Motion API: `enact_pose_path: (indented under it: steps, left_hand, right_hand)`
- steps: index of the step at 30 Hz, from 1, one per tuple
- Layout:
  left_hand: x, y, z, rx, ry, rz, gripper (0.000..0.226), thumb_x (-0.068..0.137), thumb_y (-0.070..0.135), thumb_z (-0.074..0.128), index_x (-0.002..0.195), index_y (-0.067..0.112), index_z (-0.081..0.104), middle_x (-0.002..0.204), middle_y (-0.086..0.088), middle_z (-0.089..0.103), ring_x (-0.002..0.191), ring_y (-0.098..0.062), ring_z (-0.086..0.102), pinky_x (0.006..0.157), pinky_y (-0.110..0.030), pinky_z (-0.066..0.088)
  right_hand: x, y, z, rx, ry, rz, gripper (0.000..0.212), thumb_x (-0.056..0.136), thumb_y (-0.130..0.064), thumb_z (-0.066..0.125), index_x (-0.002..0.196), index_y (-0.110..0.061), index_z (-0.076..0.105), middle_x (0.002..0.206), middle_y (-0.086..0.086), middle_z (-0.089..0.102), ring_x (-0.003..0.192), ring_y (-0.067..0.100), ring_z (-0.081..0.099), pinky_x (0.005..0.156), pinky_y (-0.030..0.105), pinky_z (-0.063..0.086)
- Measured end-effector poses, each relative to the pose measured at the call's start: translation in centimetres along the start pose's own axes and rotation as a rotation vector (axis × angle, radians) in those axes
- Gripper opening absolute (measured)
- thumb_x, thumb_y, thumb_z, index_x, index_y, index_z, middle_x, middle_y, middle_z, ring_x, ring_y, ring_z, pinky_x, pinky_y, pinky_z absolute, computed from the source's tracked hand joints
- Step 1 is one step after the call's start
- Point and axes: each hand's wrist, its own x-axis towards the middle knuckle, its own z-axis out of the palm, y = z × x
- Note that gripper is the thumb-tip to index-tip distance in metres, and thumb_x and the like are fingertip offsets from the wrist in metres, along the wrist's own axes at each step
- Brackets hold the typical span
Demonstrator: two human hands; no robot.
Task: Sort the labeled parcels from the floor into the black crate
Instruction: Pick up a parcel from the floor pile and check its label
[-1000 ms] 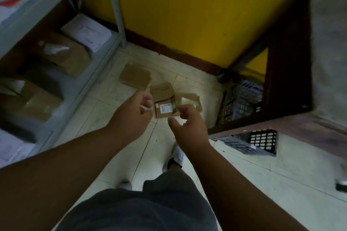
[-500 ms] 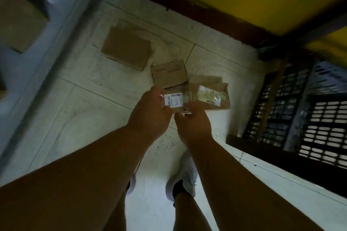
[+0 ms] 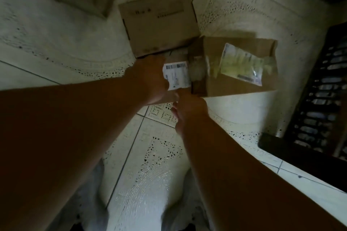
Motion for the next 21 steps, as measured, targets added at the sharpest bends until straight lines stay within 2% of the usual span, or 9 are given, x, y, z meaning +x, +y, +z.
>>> enact_pose_path:
  steps: [2, 4, 6, 7, 11, 13, 16, 19, 21]
  left_hand:
    - [1.3, -0.5, 0.9, 0.128, 0.024, 0.016, 0.045, 0.084, 0.025, 0.07, 0.124, 0.022, 0.048, 0.125, -0.008, 0.057, 0.111, -0.031, 0.058, 0.088, -0.048, 0.053]
    - [2.3, -1.1, 1.4, 0.313, 0.059, 0.053, 0.059, 0.084, 0.034, 0.07, 0.134, 0.019, 0.041, 0.131, -0.01, 0.05, 0.118, -0.032, 0.051, 0.094, -0.047, 0.047]
    - [2.9, -1.1, 1.2, 0.416, 0.074, 0.061, 0.066, 0.084, 0.041, 0.068, 0.138, 0.017, 0.038, 0.133, -0.011, 0.047, 0.121, -0.032, 0.047, 0.094, -0.046, 0.043]
    - [3.1, -0.9, 1.0, 0.425, 0.059, 0.039, 0.068, 0.084, 0.043, 0.068, 0.138, 0.017, 0.037, 0.134, -0.011, 0.046, 0.123, -0.031, 0.045, 0.095, -0.046, 0.043]
    - [4.3, -0.4, -0.5, 0.219, -0.063, -0.048, 0.068, 0.081, 0.042, 0.07, 0.139, 0.022, 0.042, 0.137, -0.01, 0.044, 0.127, -0.03, 0.044, 0.098, -0.046, 0.047]
    - [4.7, -0.6, -1.8, 0.086, -0.136, -0.046, 0.072, 0.081, 0.04, 0.071, 0.144, 0.025, 0.038, 0.141, -0.011, 0.044, 0.126, -0.029, 0.049, 0.096, -0.044, 0.052]
    - [5.0, -1.1, -2.6, 0.165, -0.14, -0.051, 0.069, 0.084, 0.041, 0.07, 0.144, 0.024, 0.038, 0.145, -0.015, 0.039, 0.126, -0.031, 0.049, 0.098, -0.046, 0.05]
    - [5.3, -1.7, -1.3, 0.215, -0.123, -0.099, 0.076, 0.087, 0.05, 0.066, 0.148, 0.021, 0.032, 0.143, -0.015, 0.047, 0.125, -0.034, 0.052, 0.097, -0.048, 0.049]
    - [5.5, -2.1, -0.3, 0.247, -0.082, -0.113, 0.072, 0.086, 0.055, 0.064, 0.141, 0.016, 0.039, 0.133, -0.013, 0.056, 0.119, -0.034, 0.055, 0.095, -0.047, 0.05]
  right_hand:
    - [1.6, 0.2, 0.8, 0.087, 0.036, 0.074, 0.032, 0.091, -0.019, 0.061, 0.12, -0.006, 0.059, 0.12, 0.018, 0.063, 0.083, 0.02, 0.056, 0.086, 0.046, 0.053]
    - [2.2, -0.1, 1.6, 0.158, 0.095, 0.158, 0.036, 0.086, -0.027, 0.067, 0.12, -0.018, 0.058, 0.114, 0.012, 0.065, 0.093, 0.021, 0.06, 0.07, 0.043, 0.054]
    - [2.3, -0.8, 2.1, 0.174, 0.108, 0.213, 0.039, 0.085, -0.034, 0.068, 0.121, -0.023, 0.055, 0.115, 0.007, 0.064, 0.101, 0.028, 0.062, 0.071, 0.043, 0.053]
    - [2.2, -1.0, 2.2, 0.178, 0.103, 0.223, 0.042, 0.086, -0.036, 0.068, 0.123, -0.022, 0.055, 0.116, 0.007, 0.065, 0.104, 0.029, 0.063, 0.073, 0.042, 0.054]
    - [1.1, -2.2, 1.3, 0.284, 0.085, 0.238, 0.034, 0.08, -0.033, 0.077, 0.109, -0.02, 0.064, 0.098, 0.005, 0.073, 0.086, 0.019, 0.068, 0.046, 0.026, 0.045]
    - [0.7, -2.9, 0.7, 0.302, 0.016, 0.232, 0.027, 0.08, -0.023, 0.078, 0.105, -0.016, 0.069, 0.095, 0.007, 0.074, 0.081, 0.017, 0.066, 0.054, 0.026, 0.048]
    - [0.9, -3.9, 0.2, 0.301, -0.032, 0.211, 0.015, 0.083, -0.022, 0.076, 0.096, -0.017, 0.071, 0.091, 0.005, 0.073, 0.082, 0.017, 0.065, 0.068, 0.028, 0.054]
    - [1.8, -4.6, 1.3, 0.176, -0.06, 0.118, 0.017, 0.088, -0.03, 0.073, 0.101, -0.019, 0.07, 0.094, 0.003, 0.076, 0.09, 0.022, 0.07, 0.076, 0.037, 0.056]
    - [2.6, -4.8, 2.5, 0.111, -0.036, 0.041, 0.022, 0.089, -0.028, 0.071, 0.108, -0.018, 0.067, 0.1, 0.007, 0.076, 0.094, 0.026, 0.072, 0.077, 0.039, 0.057]
